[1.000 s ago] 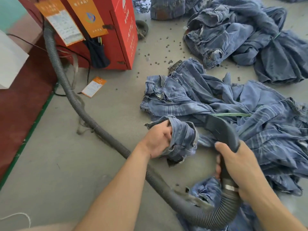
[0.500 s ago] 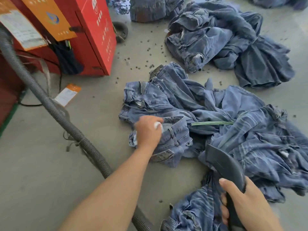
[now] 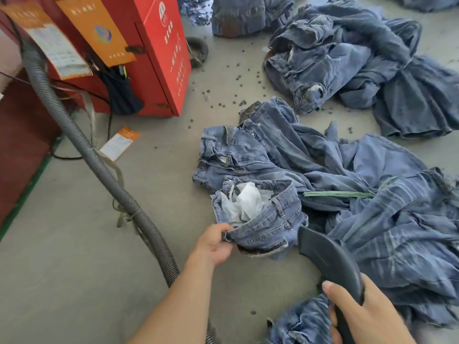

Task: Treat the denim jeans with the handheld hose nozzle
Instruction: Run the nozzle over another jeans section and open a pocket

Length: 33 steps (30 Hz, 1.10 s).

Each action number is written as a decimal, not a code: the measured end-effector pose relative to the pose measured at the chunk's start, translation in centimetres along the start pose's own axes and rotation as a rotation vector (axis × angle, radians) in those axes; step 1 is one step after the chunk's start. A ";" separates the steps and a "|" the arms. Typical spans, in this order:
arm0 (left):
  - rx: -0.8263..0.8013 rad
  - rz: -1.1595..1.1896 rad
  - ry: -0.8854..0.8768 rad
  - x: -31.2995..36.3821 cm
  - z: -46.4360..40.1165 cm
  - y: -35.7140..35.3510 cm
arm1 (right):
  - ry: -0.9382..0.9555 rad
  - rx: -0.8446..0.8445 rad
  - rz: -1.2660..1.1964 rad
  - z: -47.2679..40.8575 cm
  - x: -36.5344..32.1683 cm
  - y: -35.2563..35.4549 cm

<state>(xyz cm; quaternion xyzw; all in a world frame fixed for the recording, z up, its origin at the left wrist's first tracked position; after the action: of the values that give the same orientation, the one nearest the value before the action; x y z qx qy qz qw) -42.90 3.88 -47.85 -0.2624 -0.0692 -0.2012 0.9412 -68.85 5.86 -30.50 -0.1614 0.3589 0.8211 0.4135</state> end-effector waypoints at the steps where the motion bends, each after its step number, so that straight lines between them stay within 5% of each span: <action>1: -0.056 0.032 -0.036 -0.4 0.6 0.0 | 0.030 0.005 0.003 0.3 -0.1 -0.3; 7: -0.218 0.030 -0.126 -2.8 4.7 -1.2 | 0.136 -0.057 0.046 0.6 -0.9 -4.6; 14: -0.156 -0.442 -0.242 -4.0 9.1 0.3 | 0.011 0.052 -0.236 -1.9 -1.1 -3.9; 18: -0.182 -0.668 -0.362 -3.7 10.7 0.7 | 0.058 0.028 -0.085 2.9 -0.7 -1.8; 26: -0.223 -0.534 -0.296 -5.4 12.7 0.2 | 0.213 -0.143 0.192 9.5 -1.2 -2.0; 33: -0.364 -0.568 -0.265 -6.1 13.7 0.3 | 0.235 -0.006 0.152 9.6 -1.9 -3.5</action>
<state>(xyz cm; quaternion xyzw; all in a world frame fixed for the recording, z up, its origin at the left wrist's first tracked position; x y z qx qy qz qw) -48.62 13.33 -37.74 -0.4199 -0.2235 -0.4278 0.7685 -64.58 13.12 -24.43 -0.2299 0.4133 0.8267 0.3047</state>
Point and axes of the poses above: each hand's wrist, its own z-axis away from the middle knuckle, its own y-axis out of the back of the hand, x = y × z, the point moved 1 cm from there along -z, towards the middle knuckle, and after that the axes turned 2 degrees about y, right-handed, at the moved point
